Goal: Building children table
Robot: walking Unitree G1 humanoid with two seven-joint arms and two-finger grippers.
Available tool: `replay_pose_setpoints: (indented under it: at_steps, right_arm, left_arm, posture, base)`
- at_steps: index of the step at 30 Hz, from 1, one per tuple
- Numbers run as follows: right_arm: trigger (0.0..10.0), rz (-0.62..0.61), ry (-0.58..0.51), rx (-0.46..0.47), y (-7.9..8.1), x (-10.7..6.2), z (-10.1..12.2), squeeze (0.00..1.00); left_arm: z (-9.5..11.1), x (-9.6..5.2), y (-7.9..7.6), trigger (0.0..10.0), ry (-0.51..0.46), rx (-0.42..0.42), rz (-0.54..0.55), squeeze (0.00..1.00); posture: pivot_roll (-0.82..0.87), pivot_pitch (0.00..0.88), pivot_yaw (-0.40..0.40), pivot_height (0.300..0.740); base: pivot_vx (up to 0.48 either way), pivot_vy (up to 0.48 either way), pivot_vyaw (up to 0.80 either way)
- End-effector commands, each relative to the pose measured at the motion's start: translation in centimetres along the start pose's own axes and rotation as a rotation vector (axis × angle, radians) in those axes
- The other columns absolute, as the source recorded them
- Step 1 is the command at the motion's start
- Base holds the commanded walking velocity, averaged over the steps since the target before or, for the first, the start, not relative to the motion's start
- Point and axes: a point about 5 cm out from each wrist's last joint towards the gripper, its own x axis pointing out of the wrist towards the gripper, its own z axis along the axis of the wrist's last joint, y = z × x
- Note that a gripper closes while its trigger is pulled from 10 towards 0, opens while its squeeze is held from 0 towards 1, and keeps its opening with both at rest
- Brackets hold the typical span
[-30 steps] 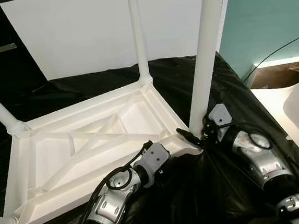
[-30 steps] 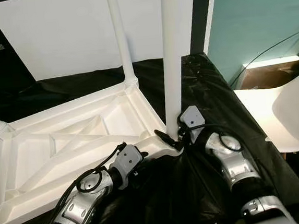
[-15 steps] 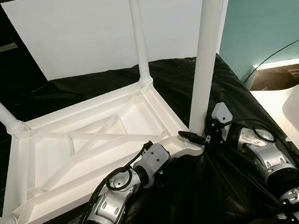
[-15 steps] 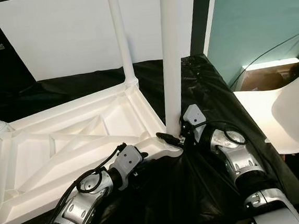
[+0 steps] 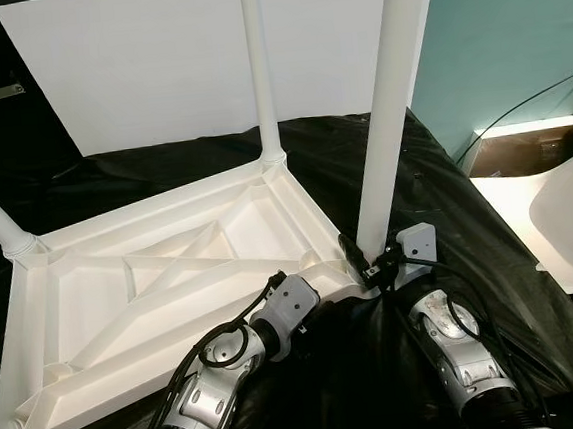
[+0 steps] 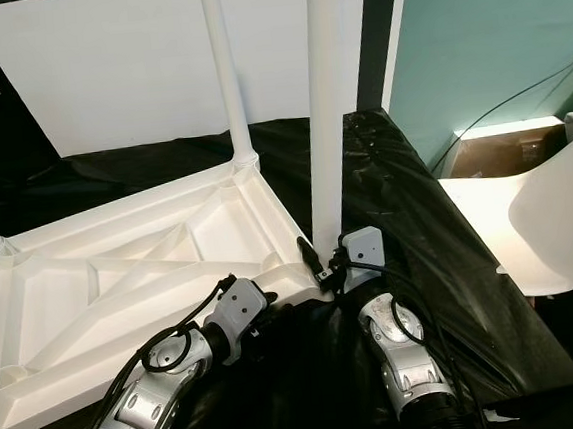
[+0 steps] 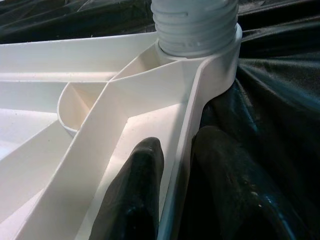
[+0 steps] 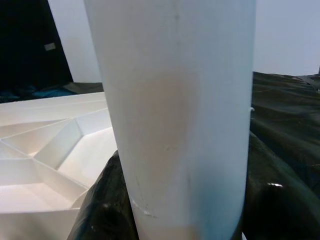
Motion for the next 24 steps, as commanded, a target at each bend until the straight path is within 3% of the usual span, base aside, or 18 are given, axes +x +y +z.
replay_pose_setpoints:
  at_steps: [1,2,4,7,8,9,10,12,17,18,19,20,24]
  right_arm:
    - [10.0,-0.007,0.085,-0.023,-1.2,-0.6,-1.1,0.0]
    - [10.0,0.013,0.076,-0.021,-1.3,-0.5,-1.0,1.0]
    - [10.0,0.013,0.076,-0.021,-1.3,-0.5,-1.0,1.0]
    - [10.0,0.108,0.071,-0.021,-2.4,-0.3,-0.4,1.0]
    - [10.0,0.19,0.078,-0.053,-3.2,0.0,0.0,0.07]
    - [10.0,0.19,0.078,-0.053,-3.2,0.0,0.0,0.07]
    - [10.0,0.243,0.086,-0.078,-3.6,0.1,0.3,0.0]
    - [10.0,0.35,0.098,-0.139,-4.3,0.5,1.0,0.0]
    - [9.9,0.499,0.153,-0.188,-5.2,0.7,1.3,0.0]
    - [3.6,0.548,0.175,-0.192,-5.4,0.6,1.3,0.0]
    - [3.6,0.548,0.175,-0.192,-5.4,0.6,1.3,0.0]
    - [0.0,0.6,0.192,-0.188,-5.5,0.4,1.3,0.0]
    - [0.0,0.685,0.245,-0.177,-5.9,0.0,1.0,0.0]
  left_arm:
    - [-5.8,-1.6,-1.3,10.0,0.263,-0.11,-0.038,0.0]
    - [-5.7,-1.7,-1.3,10.0,0.262,-0.11,-0.038,0.0]
    - [-5.7,-1.7,-1.3,10.0,0.262,-0.11,-0.038,0.0]
    - [-5.8,-1.6,-1.3,10.0,0.262,-0.11,-0.039,0.0]
    - [-5.7,-1.4,-1.3,10.0,0.259,-0.11,-0.042,0.0]
    - [-5.7,-1.4,-1.3,10.0,0.259,-0.11,-0.042,0.0]
    - [-5.7,-1.3,-1.4,10.0,0.257,-0.11,-0.045,0.0]
    - [-5.4,-0.9,-1.5,10.0,0.25,-0.109,-0.051,0.0]
    - [-5.3,-0.8,-1.8,10.0,0.244,-0.111,-0.059,0.0]
    - [-5.4,-0.8,-1.9,10.0,0.246,-0.111,-0.063,0.0]
    - [-5.4,-0.8,-1.9,10.0,0.246,-0.111,-0.063,0.0]
    - [-5.4,-0.8,-1.9,10.0,0.248,-0.11,-0.065,0.0]
    - [-5.4,-0.8,-1.7,10.0,0.252,-0.104,-0.064,0.0]
  posture:
    - [0.04,0.0,0.015,0.74]
    - [0.04,0.0,0.015,0.74]
    - [0.04,0.0,0.015,0.74]
    - [0.02,0.0,0.011,0.74]
    - [0.01,0.0,0.009,0.74]
    - [0.01,0.0,0.009,0.74]
    - [0.01,0.0,0.009,0.74]
    - [0.0,0.0,0.009,0.74]
    - [0.0,0.0,0.012,0.74]
    - [0.0,0.0,0.014,0.74]
    - [0.0,0.0,0.014,0.74]
    - [0.0,0.0,0.013,0.74]
    - [0.01,0.0,0.011,0.74]
  base:
    - [0.0,0.0,0.0]
    - [0.0,0.0,0.0]
    - [0.0,0.0,0.0]
    - [0.0,0.0,0.0]
    - [0.0,0.0,0.0]
    - [0.0,0.0,0.0]
    - [0.0,0.0,0.0]
    - [0.0,0.0,0.0]
    - [0.0,0.0,0.0]
    - [0.0,0.0,0.0]
    - [0.0,0.0,0.0]
    - [0.0,0.0,0.0]
    - [0.0,0.0,0.0]
